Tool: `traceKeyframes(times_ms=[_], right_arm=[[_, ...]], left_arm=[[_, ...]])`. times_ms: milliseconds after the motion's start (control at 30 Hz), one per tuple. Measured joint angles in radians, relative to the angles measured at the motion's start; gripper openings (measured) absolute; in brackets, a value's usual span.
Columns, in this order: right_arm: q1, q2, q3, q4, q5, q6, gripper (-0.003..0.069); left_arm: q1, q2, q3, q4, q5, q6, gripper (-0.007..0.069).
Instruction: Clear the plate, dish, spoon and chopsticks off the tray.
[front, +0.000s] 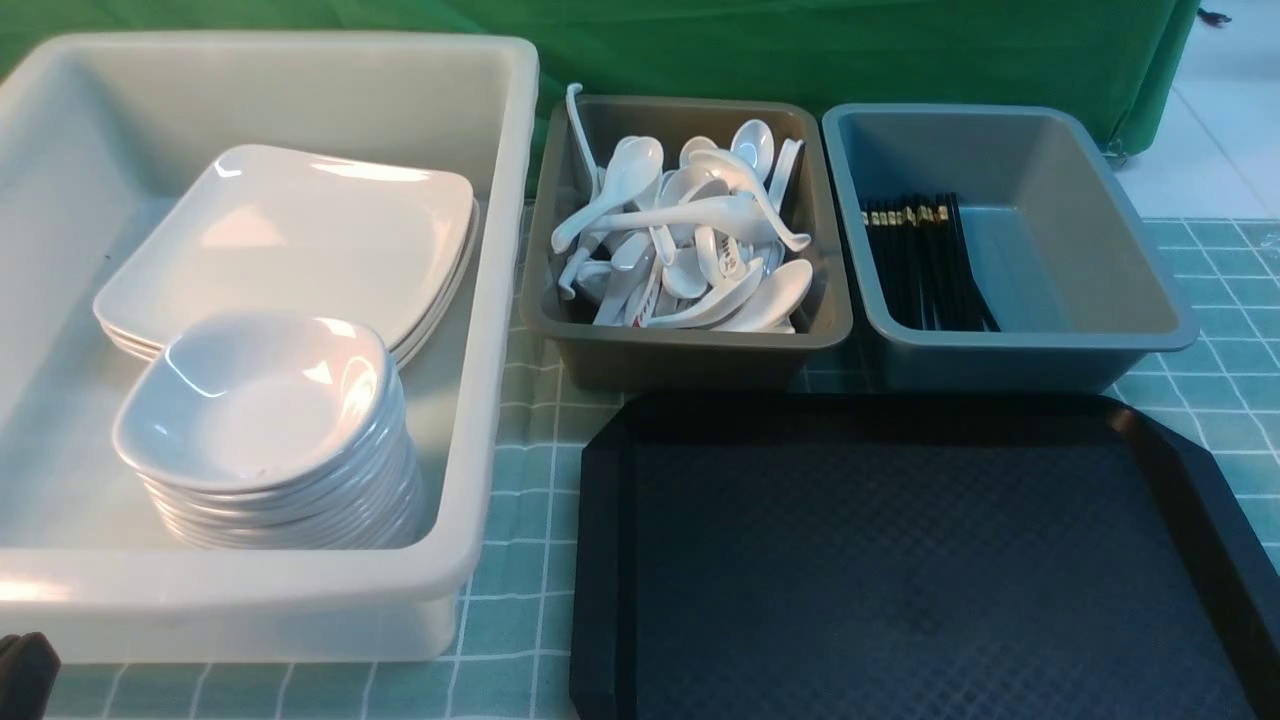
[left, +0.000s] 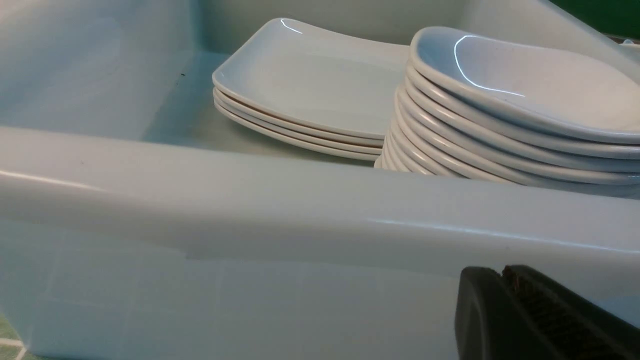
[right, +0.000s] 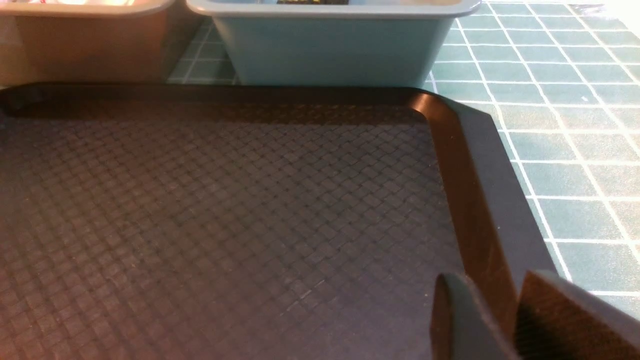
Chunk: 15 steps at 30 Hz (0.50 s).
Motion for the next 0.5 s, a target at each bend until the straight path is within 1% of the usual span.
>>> traceKeyframes(times_ms=[500], right_arm=[[0.000,0.000,0.000,0.000,0.000,0.000,0.0238]], left_arm=[[0.000,0.000,0.000,0.000,0.000,0.002,0.0017]])
